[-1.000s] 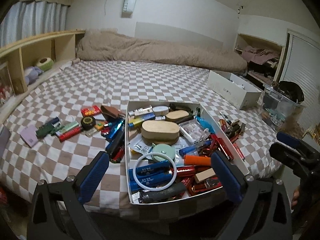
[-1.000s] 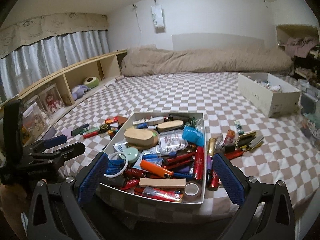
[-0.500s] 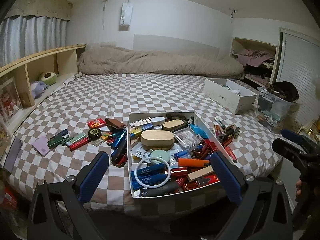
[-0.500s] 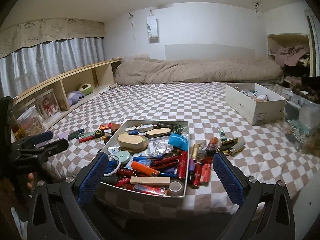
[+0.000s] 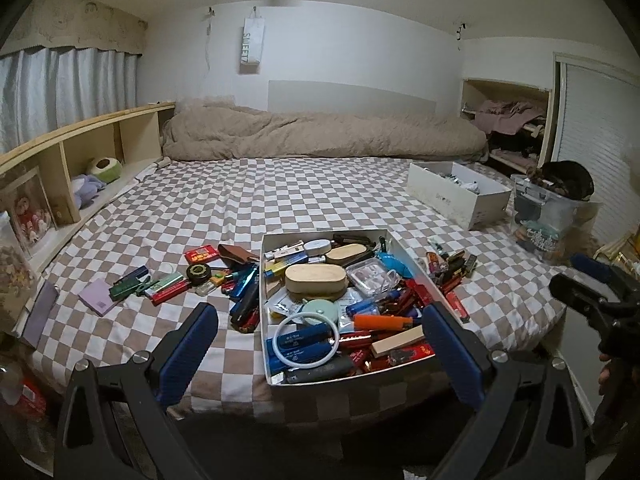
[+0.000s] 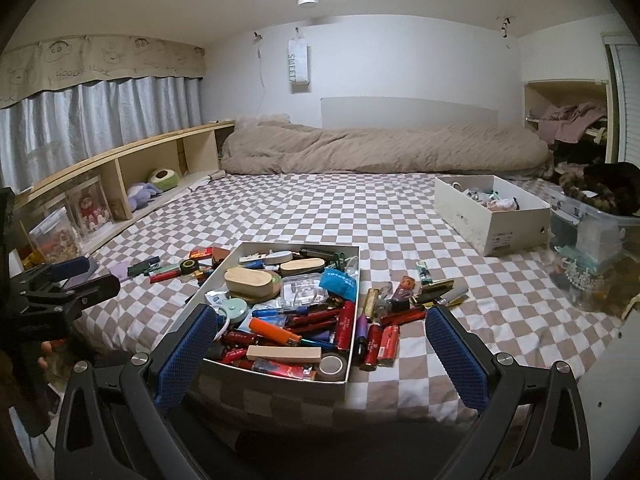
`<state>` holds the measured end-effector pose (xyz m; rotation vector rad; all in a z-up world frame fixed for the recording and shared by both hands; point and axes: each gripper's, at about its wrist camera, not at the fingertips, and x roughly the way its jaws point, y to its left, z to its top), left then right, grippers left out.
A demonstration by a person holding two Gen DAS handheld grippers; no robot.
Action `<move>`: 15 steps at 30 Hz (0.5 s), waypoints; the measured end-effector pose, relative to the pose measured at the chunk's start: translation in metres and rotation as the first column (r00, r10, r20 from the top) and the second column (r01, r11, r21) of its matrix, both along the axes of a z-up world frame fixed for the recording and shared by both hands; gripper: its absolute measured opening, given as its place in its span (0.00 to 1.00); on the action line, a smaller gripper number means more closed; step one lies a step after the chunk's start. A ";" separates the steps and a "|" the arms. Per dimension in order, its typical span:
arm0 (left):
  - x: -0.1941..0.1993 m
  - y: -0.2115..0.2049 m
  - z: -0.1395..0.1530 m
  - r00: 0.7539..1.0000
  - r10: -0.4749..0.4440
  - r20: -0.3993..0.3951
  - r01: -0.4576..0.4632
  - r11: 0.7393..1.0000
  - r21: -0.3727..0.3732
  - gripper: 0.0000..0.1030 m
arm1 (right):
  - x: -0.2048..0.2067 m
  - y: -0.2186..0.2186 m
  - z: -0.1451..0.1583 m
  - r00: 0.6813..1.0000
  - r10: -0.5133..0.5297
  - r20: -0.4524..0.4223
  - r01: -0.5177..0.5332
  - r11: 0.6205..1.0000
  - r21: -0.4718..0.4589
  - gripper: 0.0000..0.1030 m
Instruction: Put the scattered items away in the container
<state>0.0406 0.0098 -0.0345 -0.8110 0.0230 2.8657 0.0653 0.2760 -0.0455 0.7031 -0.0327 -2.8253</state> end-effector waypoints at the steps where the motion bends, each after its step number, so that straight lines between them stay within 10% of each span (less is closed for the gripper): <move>1: 0.001 0.001 -0.001 1.000 0.007 0.000 -0.007 1.000 -0.013 1.00 | 0.001 0.000 0.000 1.000 -0.002 0.000 0.002 1.000 0.002 1.00; 15: 0.009 -0.008 -0.003 1.000 0.026 0.013 -0.026 1.000 0.015 1.00 | 0.008 0.005 0.002 0.999 -0.035 -0.003 0.035 0.999 0.015 1.00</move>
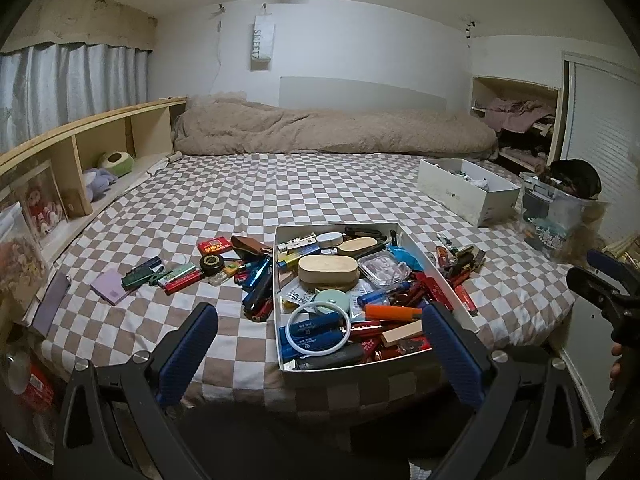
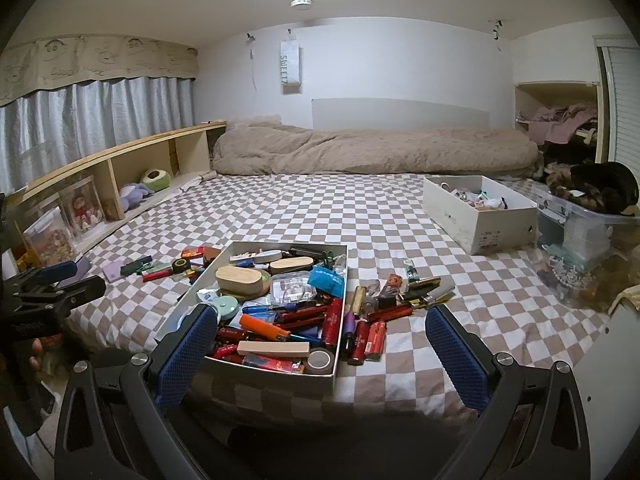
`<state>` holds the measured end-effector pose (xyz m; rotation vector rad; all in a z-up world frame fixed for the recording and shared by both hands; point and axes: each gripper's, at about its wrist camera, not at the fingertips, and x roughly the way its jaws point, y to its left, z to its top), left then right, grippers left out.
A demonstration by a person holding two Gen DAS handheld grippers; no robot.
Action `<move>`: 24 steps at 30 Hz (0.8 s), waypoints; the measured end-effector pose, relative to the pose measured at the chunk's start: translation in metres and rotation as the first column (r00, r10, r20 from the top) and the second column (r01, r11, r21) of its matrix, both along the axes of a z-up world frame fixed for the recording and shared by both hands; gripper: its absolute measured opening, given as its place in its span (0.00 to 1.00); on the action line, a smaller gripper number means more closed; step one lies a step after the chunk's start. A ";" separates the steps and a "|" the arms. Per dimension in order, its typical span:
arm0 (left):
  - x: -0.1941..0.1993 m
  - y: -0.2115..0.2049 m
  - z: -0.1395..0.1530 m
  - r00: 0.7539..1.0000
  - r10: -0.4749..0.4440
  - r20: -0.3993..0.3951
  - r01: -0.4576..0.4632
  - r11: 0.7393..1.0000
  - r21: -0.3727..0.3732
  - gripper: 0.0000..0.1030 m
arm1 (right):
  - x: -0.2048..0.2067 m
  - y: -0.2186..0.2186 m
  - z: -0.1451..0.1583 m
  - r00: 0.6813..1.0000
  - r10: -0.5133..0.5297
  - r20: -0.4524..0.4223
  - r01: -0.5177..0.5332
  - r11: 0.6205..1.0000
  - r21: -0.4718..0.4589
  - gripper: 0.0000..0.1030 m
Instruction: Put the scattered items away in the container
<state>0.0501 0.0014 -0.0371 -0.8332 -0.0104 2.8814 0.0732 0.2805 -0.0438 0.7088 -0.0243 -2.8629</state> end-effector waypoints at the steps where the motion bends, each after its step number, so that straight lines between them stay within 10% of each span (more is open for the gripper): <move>1: 0.000 0.000 0.000 1.000 0.000 0.001 0.000 1.000 0.000 1.00 | 0.000 0.000 0.000 1.000 -0.002 0.000 0.002 1.000 0.001 1.00; 24: 0.001 -0.003 -0.001 1.000 -0.014 0.014 0.014 0.999 0.036 1.00 | 0.000 0.000 -0.003 1.000 -0.015 0.016 0.015 1.000 0.020 1.00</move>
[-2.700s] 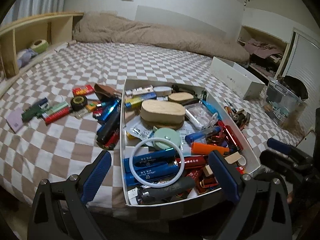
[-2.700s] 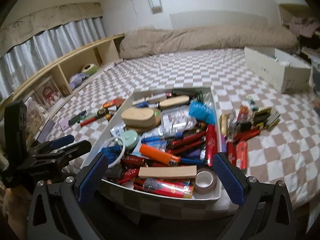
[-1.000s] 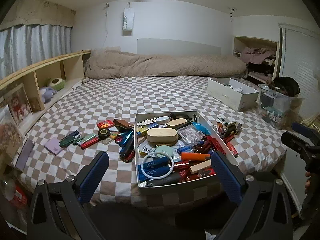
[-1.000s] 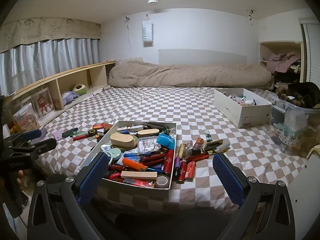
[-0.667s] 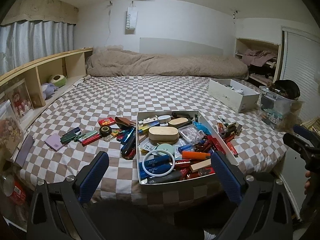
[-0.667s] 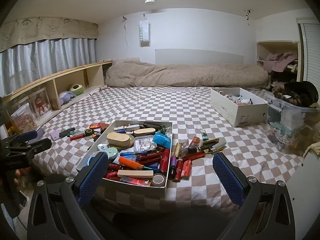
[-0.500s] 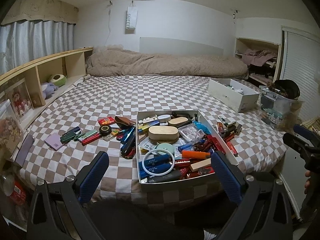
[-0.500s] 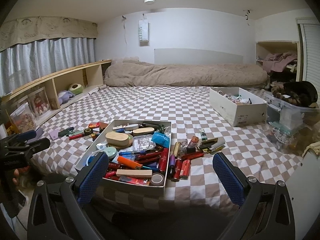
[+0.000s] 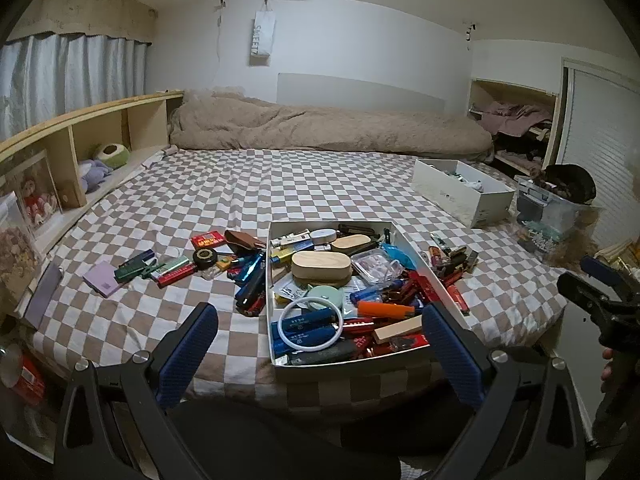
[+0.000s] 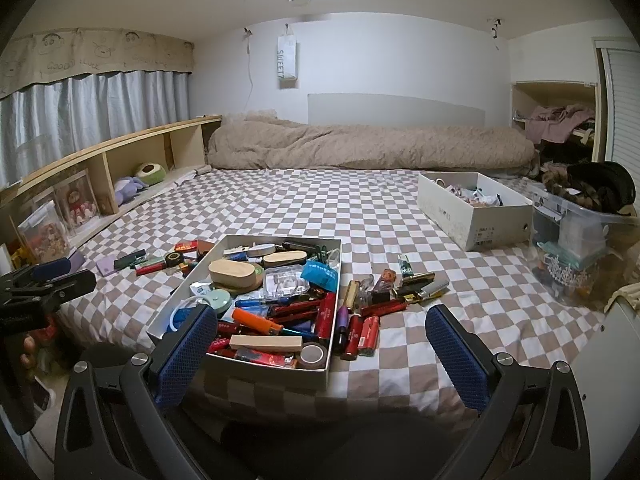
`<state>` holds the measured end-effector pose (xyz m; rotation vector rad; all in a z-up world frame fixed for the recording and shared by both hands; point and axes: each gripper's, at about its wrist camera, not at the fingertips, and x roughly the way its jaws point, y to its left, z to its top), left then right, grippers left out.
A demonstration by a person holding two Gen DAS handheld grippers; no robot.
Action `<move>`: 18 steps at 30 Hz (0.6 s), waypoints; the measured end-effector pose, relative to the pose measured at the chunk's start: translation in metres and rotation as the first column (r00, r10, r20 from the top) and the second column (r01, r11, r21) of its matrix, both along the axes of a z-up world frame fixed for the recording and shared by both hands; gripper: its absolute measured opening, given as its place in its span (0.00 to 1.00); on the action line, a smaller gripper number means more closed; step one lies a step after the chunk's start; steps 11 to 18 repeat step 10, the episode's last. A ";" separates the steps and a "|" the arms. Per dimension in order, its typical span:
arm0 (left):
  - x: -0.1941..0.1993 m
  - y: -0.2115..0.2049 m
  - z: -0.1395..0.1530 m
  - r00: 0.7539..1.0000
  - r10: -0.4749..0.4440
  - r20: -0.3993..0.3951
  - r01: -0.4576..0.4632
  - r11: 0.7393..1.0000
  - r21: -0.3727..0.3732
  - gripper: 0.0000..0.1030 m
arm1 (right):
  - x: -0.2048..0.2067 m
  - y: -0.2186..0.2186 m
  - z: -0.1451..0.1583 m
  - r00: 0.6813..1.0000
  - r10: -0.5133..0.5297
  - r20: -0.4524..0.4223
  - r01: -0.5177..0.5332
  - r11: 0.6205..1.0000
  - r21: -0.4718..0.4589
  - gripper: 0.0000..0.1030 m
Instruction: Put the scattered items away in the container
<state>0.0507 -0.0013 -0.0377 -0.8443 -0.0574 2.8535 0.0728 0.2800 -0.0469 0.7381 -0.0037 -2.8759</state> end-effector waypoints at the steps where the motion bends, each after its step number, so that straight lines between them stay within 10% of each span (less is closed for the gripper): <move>1: 0.000 0.000 0.000 1.000 -0.001 0.000 0.001 1.000 0.000 1.00 | 0.000 0.000 0.000 1.000 0.001 0.001 -0.001 1.000 0.001 1.00; 18: 0.000 0.004 -0.004 1.000 0.017 -0.010 -0.017 0.999 -0.034 1.00 | 0.000 -0.001 -0.001 1.000 0.000 0.001 0.000 1.000 0.002 1.00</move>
